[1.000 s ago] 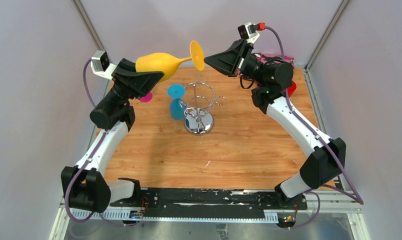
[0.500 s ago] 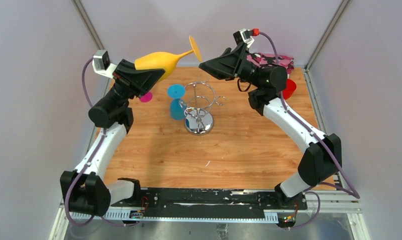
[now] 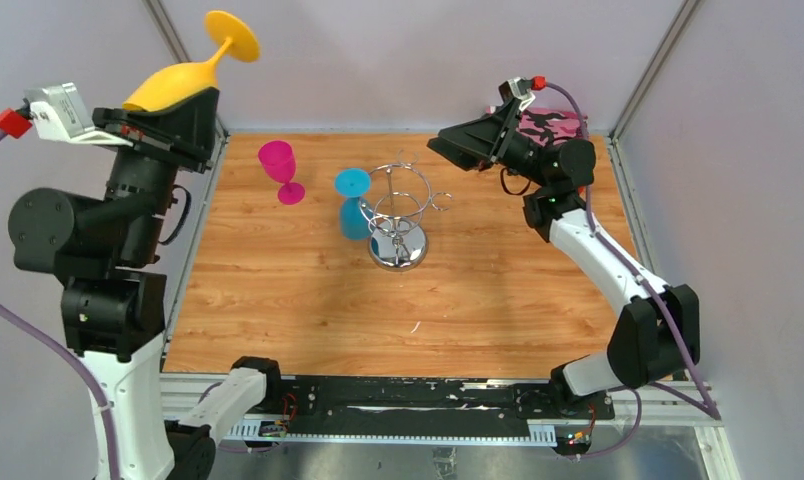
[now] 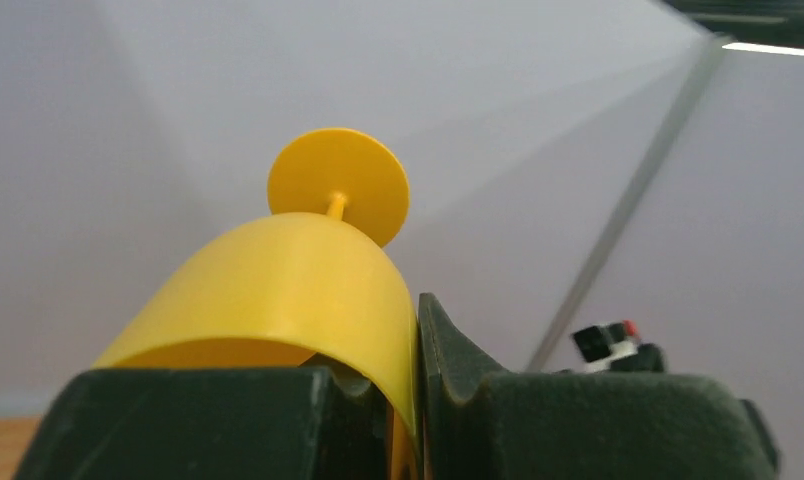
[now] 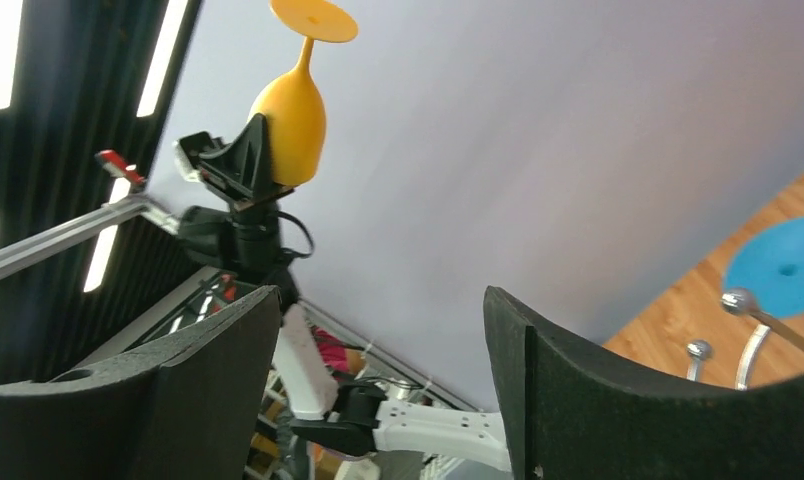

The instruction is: Take the wine glass off the wine glass rack

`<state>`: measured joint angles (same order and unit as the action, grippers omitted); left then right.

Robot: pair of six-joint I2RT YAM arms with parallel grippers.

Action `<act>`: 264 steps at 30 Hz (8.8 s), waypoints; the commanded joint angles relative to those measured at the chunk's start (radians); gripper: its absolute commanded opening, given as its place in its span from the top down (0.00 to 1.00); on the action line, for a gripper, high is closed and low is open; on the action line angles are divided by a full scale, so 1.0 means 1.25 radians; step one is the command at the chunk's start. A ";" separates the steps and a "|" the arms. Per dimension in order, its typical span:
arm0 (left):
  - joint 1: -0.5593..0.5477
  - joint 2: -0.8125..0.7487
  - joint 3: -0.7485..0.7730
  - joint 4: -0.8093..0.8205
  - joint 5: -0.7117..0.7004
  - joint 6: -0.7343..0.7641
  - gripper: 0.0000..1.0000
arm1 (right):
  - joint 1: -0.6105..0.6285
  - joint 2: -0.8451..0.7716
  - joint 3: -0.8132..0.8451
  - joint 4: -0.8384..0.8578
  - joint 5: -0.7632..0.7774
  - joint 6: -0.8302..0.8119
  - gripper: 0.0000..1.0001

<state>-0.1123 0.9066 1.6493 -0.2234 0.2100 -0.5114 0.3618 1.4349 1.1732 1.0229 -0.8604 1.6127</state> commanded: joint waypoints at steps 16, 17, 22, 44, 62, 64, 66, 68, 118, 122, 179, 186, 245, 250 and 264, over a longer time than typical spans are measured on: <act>0.004 0.244 -0.150 -0.644 -0.233 0.209 1.00 | -0.132 -0.211 0.166 -0.904 0.016 -0.693 0.19; 0.004 0.254 -0.169 -0.633 -0.220 0.204 1.00 | -0.135 -0.209 0.161 -0.905 0.014 -0.695 0.19; 0.004 0.327 -0.260 -0.508 -0.173 0.165 1.00 | -0.148 -0.198 0.141 -0.909 -0.005 -0.706 0.19; 0.035 0.697 -0.061 -0.565 -0.267 0.226 1.00 | -0.236 -0.185 0.108 -0.906 -0.017 -0.713 0.19; 0.036 0.740 -0.072 -0.555 -0.239 0.232 0.72 | -0.243 -0.178 0.085 -0.861 -0.038 -0.680 0.19; 0.035 0.734 -0.072 -0.556 -0.237 0.231 0.67 | -0.243 -0.175 0.081 -0.852 -0.043 -0.673 0.19; 0.036 0.718 -0.075 -0.556 -0.239 0.228 0.64 | -0.243 -0.174 0.079 -0.848 -0.046 -0.670 0.19; 0.035 0.694 -0.073 -0.557 -0.247 0.224 0.61 | -0.242 -0.171 0.075 -0.839 -0.049 -0.664 0.19; 0.037 0.312 -0.314 -0.120 0.232 -0.053 0.57 | -0.243 -0.152 0.045 -0.773 -0.062 -0.623 0.20; 0.037 0.309 -0.324 -0.156 0.186 -0.026 0.57 | -0.243 -0.148 0.042 -0.767 -0.063 -0.617 0.20; 0.036 0.327 -0.431 -0.006 0.297 -0.100 0.78 | -0.247 -0.139 0.030 -0.734 -0.066 -0.582 0.20; 0.036 0.326 -0.434 -0.006 0.295 -0.100 0.83 | -0.248 -0.139 0.026 -0.729 -0.068 -0.579 0.20; 0.159 0.288 -0.336 0.589 0.411 -0.538 1.00 | -0.265 -0.123 -0.005 -0.660 -0.072 -0.567 0.20; 0.147 0.310 -0.328 0.863 0.458 -0.692 1.00 | -0.271 -0.115 -0.040 -0.551 -0.086 -0.550 0.20; 0.031 0.441 -0.227 1.428 0.522 -1.039 1.00 | -0.270 -0.031 0.013 0.010 -0.216 -0.306 0.19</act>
<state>-0.0254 1.4750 1.3201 1.4292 0.8021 -1.7927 0.0360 1.3773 1.1160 0.6998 -1.0515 1.0775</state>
